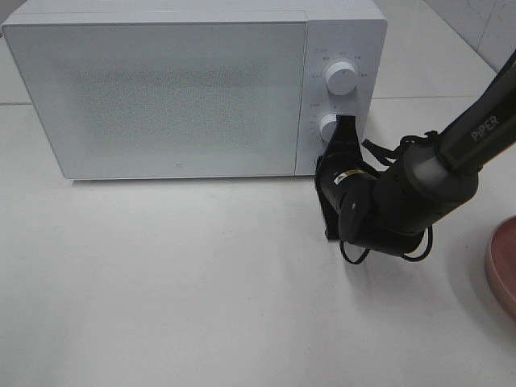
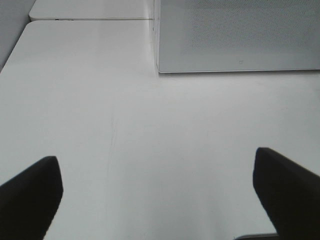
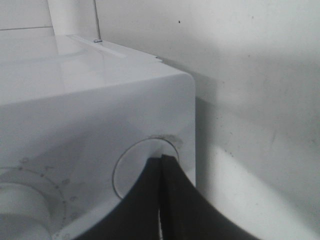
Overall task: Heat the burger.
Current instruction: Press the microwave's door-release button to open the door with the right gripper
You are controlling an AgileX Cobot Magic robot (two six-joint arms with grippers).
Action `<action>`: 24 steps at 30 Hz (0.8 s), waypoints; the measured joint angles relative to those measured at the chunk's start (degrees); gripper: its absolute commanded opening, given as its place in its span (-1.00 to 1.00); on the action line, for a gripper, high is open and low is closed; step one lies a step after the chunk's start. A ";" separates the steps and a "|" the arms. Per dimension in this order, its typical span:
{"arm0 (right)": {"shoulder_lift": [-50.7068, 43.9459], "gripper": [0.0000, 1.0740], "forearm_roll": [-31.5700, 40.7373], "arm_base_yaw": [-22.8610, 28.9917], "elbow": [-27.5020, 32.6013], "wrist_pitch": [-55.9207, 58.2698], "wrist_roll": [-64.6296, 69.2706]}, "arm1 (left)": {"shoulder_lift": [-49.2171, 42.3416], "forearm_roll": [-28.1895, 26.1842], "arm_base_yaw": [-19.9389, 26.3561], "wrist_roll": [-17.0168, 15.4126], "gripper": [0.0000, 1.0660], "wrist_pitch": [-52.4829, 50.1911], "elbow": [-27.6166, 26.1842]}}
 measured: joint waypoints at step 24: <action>0.40 -1.00 1.38 -0.97 -3.15 3.09 -1.43 | 0.00 0.00 0.00 0.00 0.81 0.00 0.00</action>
